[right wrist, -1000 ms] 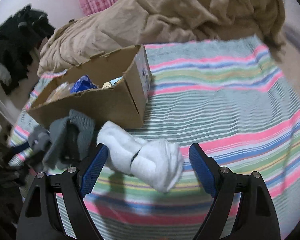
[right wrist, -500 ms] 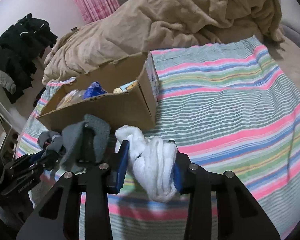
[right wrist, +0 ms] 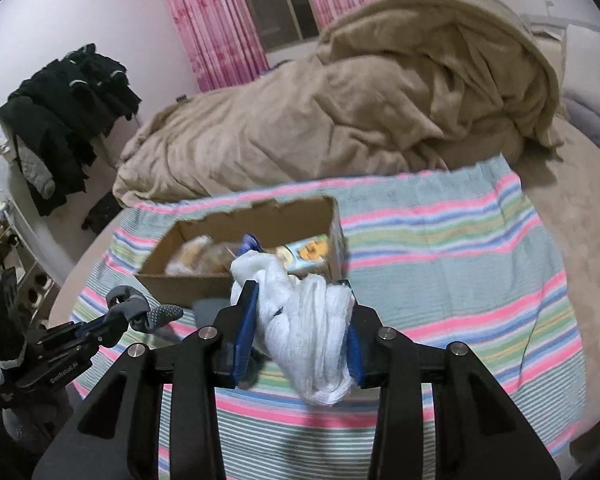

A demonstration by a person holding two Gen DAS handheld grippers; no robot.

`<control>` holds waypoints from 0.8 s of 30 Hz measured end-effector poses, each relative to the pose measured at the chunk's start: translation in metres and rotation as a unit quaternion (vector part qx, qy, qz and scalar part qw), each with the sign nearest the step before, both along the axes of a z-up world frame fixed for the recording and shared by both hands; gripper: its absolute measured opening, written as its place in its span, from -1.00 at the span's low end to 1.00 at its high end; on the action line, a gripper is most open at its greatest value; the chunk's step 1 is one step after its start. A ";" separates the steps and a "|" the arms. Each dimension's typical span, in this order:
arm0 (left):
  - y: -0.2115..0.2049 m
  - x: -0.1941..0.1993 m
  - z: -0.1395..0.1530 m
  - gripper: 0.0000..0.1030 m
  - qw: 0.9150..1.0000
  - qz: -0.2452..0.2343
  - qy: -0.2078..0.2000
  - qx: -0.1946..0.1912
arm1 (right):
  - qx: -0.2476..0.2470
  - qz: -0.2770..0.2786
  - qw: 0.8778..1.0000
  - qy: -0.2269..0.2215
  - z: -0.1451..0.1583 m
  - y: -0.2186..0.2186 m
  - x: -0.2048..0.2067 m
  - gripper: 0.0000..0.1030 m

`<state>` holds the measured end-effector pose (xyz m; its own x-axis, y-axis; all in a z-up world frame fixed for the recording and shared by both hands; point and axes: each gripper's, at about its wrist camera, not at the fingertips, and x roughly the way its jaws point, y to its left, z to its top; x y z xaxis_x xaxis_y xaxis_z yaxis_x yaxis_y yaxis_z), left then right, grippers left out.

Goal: Organize objects
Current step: 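Drop the gray glove into the box with the left tool while the right tool drops the white socks in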

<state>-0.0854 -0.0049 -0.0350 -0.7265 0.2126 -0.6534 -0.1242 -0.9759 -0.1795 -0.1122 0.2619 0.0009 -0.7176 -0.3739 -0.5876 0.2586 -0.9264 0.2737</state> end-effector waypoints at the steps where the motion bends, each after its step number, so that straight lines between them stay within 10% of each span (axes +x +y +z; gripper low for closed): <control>1: -0.002 0.001 0.007 -0.81 1.000 0.001 0.006 0.003 | 0.001 0.003 1.000 0.006 0.006 -0.003 0.000 -0.22; 13: -0.004 -0.035 0.057 -0.81 0.999 -0.008 0.045 0.019 | 0.011 0.025 0.999 0.046 0.039 -0.025 -0.030 -0.22; 24: 0.011 -0.102 0.015 -0.81 0.999 -0.022 -0.008 0.034 | 0.034 0.045 0.998 0.000 -0.001 -0.047 -0.079 -0.21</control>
<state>-0.1869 0.0061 -0.0205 -0.7053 0.2893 -0.6472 -0.1642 -0.9548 -0.2478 -0.1910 0.2144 -0.0003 -0.6828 -0.3961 -0.6139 0.3419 -0.9158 0.2106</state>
